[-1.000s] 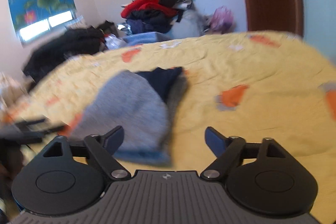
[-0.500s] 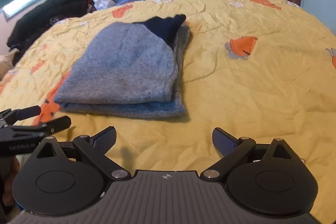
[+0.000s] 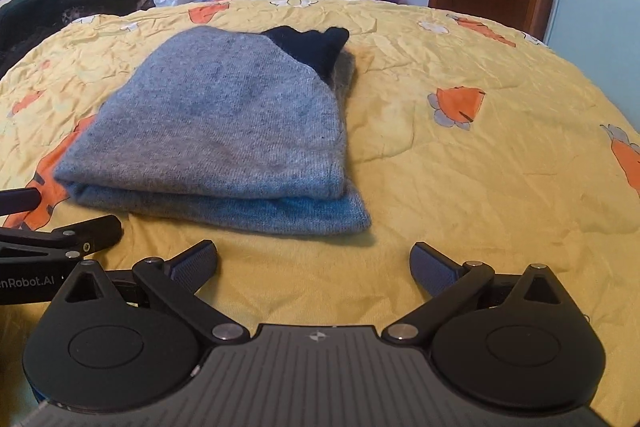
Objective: Fold small clothes
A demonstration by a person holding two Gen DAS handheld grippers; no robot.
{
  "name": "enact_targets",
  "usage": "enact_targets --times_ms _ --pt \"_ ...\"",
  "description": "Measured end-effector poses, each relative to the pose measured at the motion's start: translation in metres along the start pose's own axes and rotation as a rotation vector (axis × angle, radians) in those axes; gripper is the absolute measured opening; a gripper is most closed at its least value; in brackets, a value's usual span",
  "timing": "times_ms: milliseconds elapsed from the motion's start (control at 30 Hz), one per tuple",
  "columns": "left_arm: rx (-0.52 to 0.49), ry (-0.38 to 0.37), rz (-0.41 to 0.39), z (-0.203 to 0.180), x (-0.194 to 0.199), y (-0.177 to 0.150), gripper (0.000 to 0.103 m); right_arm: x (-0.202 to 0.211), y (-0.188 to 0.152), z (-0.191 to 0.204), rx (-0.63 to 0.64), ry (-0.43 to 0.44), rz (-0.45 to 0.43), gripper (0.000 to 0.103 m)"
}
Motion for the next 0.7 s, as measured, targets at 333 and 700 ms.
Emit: enact_targets --times_ms 333,700 --pt "0.006 0.008 -0.001 0.001 0.000 0.000 0.103 0.011 -0.002 -0.007 -0.038 0.123 0.096 0.103" --pt "0.014 0.012 0.000 0.001 0.000 0.001 0.103 -0.005 0.003 -0.025 -0.070 -0.051 -0.070 0.103"
Point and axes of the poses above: each gripper's, at about its wrist camera, not at the fingertips, and x roughly against the way its jaws point, z to its left, y to its top, the point moved 8 cm from there along -x, roughly the way its jaws point, and after that the axes turned 14 degrees about z, right-handed, at the moved point
